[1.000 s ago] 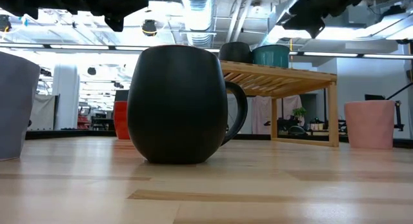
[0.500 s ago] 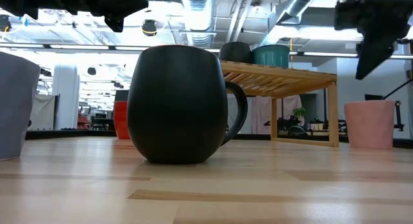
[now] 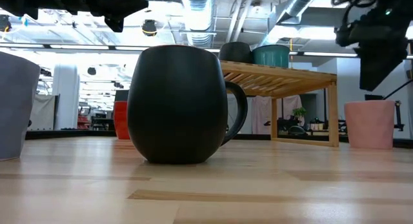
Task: Place coffee mugs
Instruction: Put the pink mug on the shelf
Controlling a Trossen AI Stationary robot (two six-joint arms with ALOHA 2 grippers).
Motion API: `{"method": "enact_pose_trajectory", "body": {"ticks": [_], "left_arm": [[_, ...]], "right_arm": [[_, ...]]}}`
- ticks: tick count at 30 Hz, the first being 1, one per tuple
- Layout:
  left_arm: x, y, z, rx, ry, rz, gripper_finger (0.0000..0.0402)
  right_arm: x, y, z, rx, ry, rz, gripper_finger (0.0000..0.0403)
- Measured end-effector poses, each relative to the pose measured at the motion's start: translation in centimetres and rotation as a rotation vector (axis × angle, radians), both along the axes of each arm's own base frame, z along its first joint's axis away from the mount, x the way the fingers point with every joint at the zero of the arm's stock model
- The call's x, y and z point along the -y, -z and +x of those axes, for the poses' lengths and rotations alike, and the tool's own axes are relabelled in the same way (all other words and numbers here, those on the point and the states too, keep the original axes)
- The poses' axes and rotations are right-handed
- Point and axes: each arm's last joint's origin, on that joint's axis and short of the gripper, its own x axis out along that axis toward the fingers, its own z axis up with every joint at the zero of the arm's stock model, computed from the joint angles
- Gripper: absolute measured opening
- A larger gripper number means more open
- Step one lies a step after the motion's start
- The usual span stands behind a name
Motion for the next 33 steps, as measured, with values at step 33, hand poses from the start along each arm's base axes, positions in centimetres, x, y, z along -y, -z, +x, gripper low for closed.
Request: {"method": "enact_pose_trajectory", "body": {"ticks": [33], "left_arm": [[0.0, 0.2, 0.0, -0.020, 0.001, -0.004, 0.0112]], "right_arm": [[1.2, 5.2, 3.9, -0.453, -0.038, -0.083, 0.0219]]}}
